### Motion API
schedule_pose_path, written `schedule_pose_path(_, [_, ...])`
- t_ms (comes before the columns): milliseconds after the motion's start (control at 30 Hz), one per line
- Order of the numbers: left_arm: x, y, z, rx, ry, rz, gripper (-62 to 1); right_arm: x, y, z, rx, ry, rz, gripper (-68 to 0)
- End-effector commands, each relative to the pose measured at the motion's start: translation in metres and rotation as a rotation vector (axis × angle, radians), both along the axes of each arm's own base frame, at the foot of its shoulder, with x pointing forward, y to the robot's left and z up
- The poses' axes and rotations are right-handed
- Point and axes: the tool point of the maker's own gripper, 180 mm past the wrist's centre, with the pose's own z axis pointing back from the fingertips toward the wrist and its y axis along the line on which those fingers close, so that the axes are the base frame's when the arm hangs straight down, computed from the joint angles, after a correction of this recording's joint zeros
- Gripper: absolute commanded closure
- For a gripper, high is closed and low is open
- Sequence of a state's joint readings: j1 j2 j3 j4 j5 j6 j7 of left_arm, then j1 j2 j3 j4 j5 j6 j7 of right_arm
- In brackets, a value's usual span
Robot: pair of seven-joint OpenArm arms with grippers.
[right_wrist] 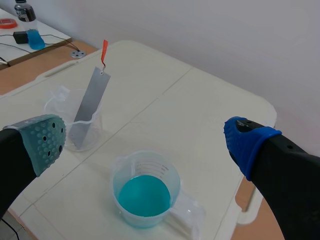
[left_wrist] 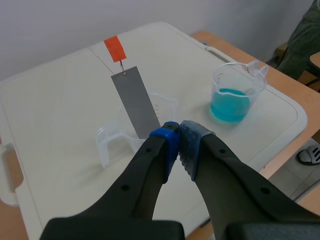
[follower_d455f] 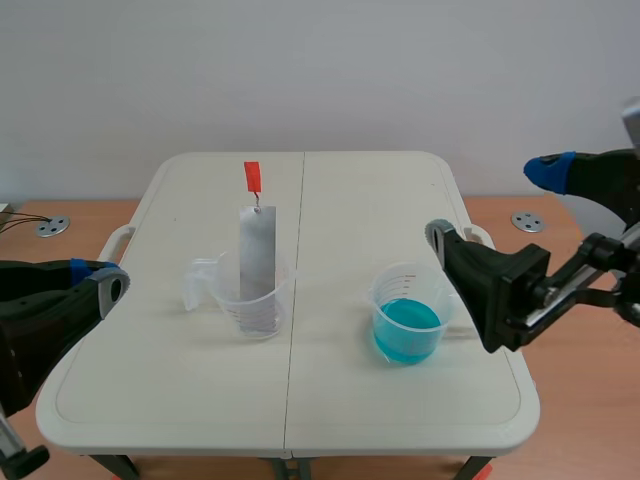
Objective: Hold the metal plate by the orange handle, dip it into the blue solution, take it out and point at it, then put the plate back in the beaker on the left.
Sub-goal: 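Lift the metal plate out of the left beaker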
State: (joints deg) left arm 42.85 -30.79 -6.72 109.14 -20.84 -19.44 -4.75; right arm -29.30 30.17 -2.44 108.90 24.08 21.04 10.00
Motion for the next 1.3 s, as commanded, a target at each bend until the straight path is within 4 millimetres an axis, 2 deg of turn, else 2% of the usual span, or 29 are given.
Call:
schedule_pose_path(0, [0.001,0.006,-0.002,0.014,0.010,0.036,-1.6,0.007,0.002,0.006,0.019,-0.023,0.009,-66.3])
schedule_pose_path(167, [-0.018,0.026,-0.029,0.123,0.122,0.074,-1.6,0.023,0.016,0.006,0.019,-0.032,0.043,-66.3])
schedule_pose_path(367, [-0.057,0.053,-0.065,0.245,0.303,0.118,-1.6,0.042,0.031,0.010,0.039,-0.027,0.079,-66.3])
schedule_pose_path(600, [-0.113,0.092,-0.115,0.340,0.529,0.172,-1.6,0.065,0.050,0.011,0.098,-0.003,0.109,-66.3])
schedule_pose_path(767, [-0.136,0.116,-0.137,0.377,0.603,0.210,-1.6,0.081,0.066,0.004,0.107,0.028,0.127,-66.3])
schedule_pose_path(967, [-0.163,0.128,-0.156,0.385,0.679,0.220,-1.6,0.094,0.091,-0.004,0.131,0.057,0.177,-66.3])
schedule_pose_path(1267, [-0.202,0.131,-0.177,0.377,0.791,0.200,-1.6,0.118,0.128,-0.024,0.150,0.125,0.221,-66.3])
